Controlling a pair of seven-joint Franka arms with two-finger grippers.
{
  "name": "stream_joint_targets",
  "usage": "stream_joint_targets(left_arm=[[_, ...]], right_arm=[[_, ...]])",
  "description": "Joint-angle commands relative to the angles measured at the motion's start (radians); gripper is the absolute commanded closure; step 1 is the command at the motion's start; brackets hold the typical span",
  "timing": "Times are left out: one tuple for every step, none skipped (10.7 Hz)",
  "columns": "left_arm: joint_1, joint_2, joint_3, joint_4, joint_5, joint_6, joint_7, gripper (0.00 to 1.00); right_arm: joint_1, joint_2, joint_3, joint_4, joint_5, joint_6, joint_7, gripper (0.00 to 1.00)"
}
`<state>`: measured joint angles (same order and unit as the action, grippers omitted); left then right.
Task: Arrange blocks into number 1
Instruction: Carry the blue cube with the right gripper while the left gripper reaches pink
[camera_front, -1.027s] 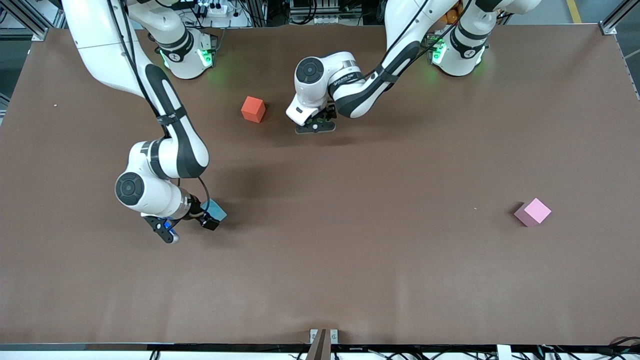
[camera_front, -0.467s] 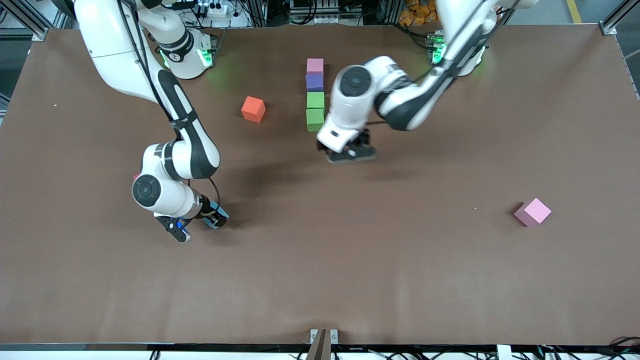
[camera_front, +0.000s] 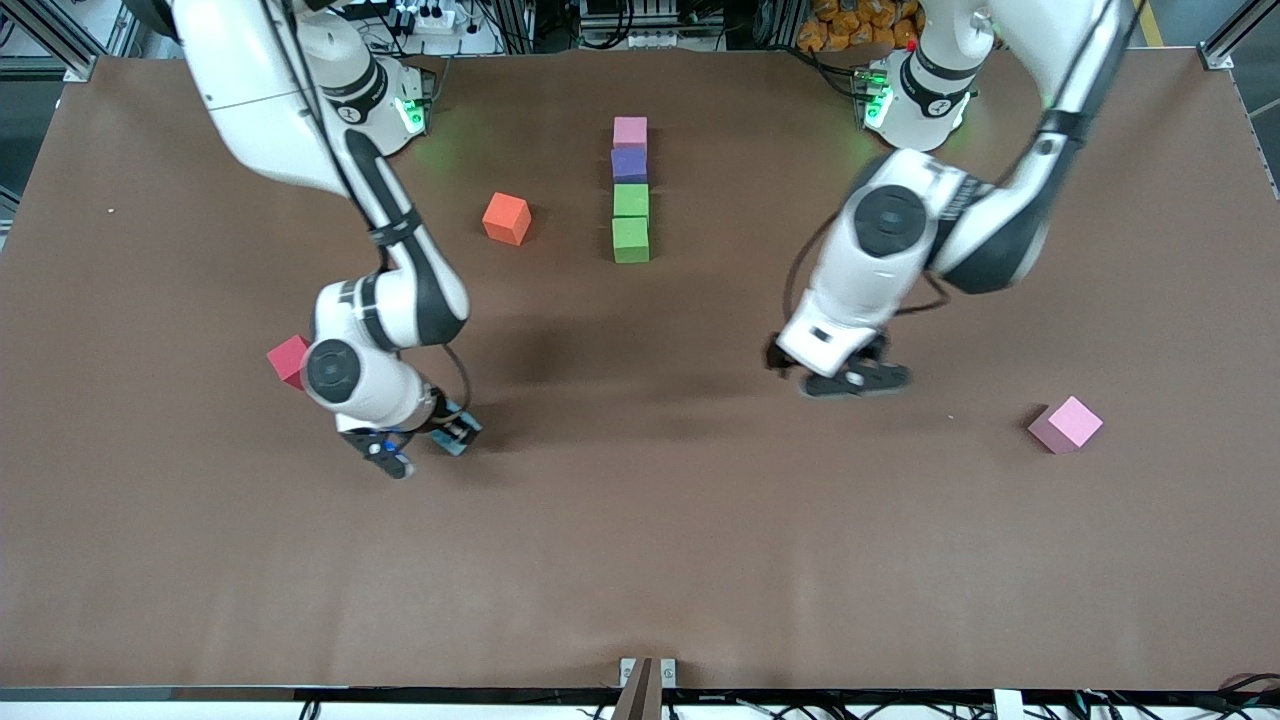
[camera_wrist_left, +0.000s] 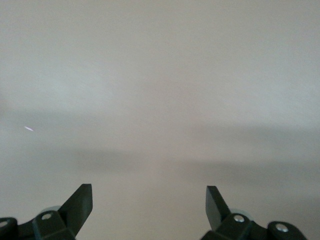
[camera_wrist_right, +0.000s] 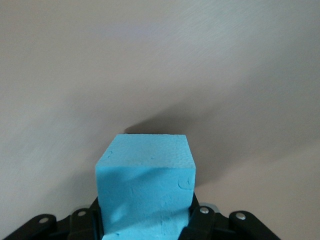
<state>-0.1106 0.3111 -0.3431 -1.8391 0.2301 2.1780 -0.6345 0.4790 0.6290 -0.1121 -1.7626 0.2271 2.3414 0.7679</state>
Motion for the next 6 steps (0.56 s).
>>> stream_joint_targets(left_arm=[[0.003, -0.079, 0.112, -0.016, -0.009, -0.05, 0.167, 0.0], [0.003, -0.105, 0.166, -0.009, -0.059, -0.075, 0.243, 0.0], [0.003, -0.13, 0.224, 0.012, -0.102, -0.114, 0.328, 0.0], [0.003, -0.144, 0.274, 0.047, -0.139, -0.174, 0.402, 0.0], [0.002, -0.153, 0.314, 0.085, -0.175, -0.243, 0.42, 0.0], [0.002, -0.162, 0.337, 0.13, -0.187, -0.298, 0.42, 0.0]], right_arm=[[0.175, -0.017, -0.012, 0.003, -0.035, -0.007, 0.019, 1.0], [0.231, -0.037, -0.02, -0.006, -0.049, -0.017, 0.031, 1.0], [0.287, -0.049, -0.02, -0.005, -0.063, -0.051, 0.059, 1.0], [0.343, -0.051, -0.02, 0.006, -0.068, -0.062, 0.089, 1.0], [0.399, -0.048, -0.018, 0.015, -0.069, -0.056, 0.117, 1.0], [0.452, -0.043, -0.02, 0.012, -0.069, -0.053, 0.126, 1.0]])
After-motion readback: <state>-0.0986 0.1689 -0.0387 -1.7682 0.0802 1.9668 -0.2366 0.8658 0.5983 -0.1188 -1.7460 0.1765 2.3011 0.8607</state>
